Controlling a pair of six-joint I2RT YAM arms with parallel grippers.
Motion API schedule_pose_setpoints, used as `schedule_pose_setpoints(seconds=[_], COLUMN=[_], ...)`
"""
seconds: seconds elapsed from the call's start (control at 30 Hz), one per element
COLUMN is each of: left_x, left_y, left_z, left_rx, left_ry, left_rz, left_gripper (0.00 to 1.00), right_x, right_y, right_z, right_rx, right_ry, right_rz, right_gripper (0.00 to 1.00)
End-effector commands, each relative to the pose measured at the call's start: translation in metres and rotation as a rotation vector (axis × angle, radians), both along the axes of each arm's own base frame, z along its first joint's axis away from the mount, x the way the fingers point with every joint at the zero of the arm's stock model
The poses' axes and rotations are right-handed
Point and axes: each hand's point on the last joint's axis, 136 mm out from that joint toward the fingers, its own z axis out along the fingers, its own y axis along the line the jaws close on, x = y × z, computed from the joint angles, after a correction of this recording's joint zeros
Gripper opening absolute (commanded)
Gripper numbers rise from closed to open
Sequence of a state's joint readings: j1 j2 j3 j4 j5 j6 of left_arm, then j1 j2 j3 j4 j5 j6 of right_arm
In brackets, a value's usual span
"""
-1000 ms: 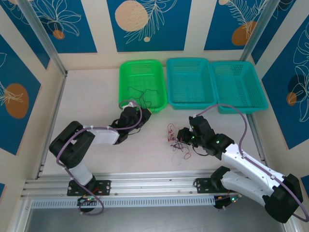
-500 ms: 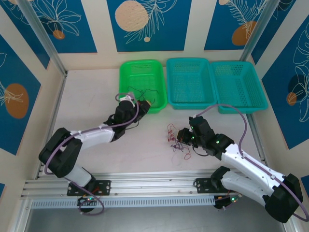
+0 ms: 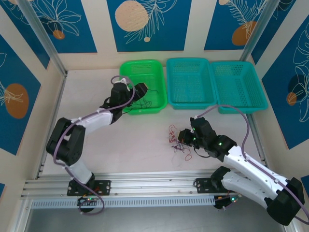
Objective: Untangle the cables
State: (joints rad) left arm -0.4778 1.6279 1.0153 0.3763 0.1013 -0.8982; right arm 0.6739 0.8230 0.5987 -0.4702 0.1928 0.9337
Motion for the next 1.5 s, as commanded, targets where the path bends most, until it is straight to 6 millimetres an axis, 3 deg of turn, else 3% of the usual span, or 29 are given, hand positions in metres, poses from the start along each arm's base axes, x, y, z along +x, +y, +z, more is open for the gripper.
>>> schedule_pose_setpoints(seconds=[0.0,0.13,0.2,0.3,0.43,0.53,0.67,0.77,0.97,1.17,1.33,1.47], left_x=[-0.042,-0.095,-0.132,-0.182,-0.216,-0.234,-0.243,-0.251,-0.235,-0.227,-0.235,-0.239], left_y=[0.001,-0.006,-0.023,-0.047,-0.064,-0.074,-0.077,-0.084,-0.095,-0.102,-0.103,-0.098], left_z=[0.057,0.072,0.072,0.052,0.02,0.006,-0.01,-0.009,-0.018,-0.007,-0.005,-0.004], left_rx=[0.158,0.201,0.213,0.222,0.14,0.111,0.16,0.122,0.14,0.111,0.095,0.112], left_ry=[-0.21,-0.317,-0.394,-0.434,-0.348,-0.354,-0.389,-0.406,-0.414,-0.472,-0.481,-0.485], left_rz=[-0.099,-0.258,-0.411,-0.648,-0.852,-0.98,-1.076,-1.153,-1.109,-1.062,-1.1,-1.087], left_gripper=[0.77,0.77,0.75,0.75,0.72,0.71,0.7,0.7,0.63,0.4,0.0,0.0], right_x=[0.002,0.009,0.013,0.019,0.022,0.023,0.019,0.016,0.016,0.015,0.022,0.032], right_y=[-0.001,0.004,0.012,0.028,0.046,0.053,0.061,0.065,0.07,0.076,0.066,0.037], right_z=[0.013,0.017,0.02,0.028,0.038,0.046,0.056,0.061,0.068,0.07,0.06,0.036], right_rx=[-0.001,0.007,0.025,0.066,0.104,0.12,0.146,0.163,0.185,0.186,0.143,0.054], right_ry=[-0.036,-0.055,-0.063,-0.086,-0.11,-0.119,-0.136,-0.137,-0.142,-0.134,-0.107,-0.032], right_rz=[0.003,0.03,0.057,0.117,0.197,0.231,0.283,0.303,0.315,0.335,0.266,0.101], right_gripper=[0.02,0.03,0.03,0.03,0.02,0.02,0.02,0.02,0.02,0.02,0.02,0.04])
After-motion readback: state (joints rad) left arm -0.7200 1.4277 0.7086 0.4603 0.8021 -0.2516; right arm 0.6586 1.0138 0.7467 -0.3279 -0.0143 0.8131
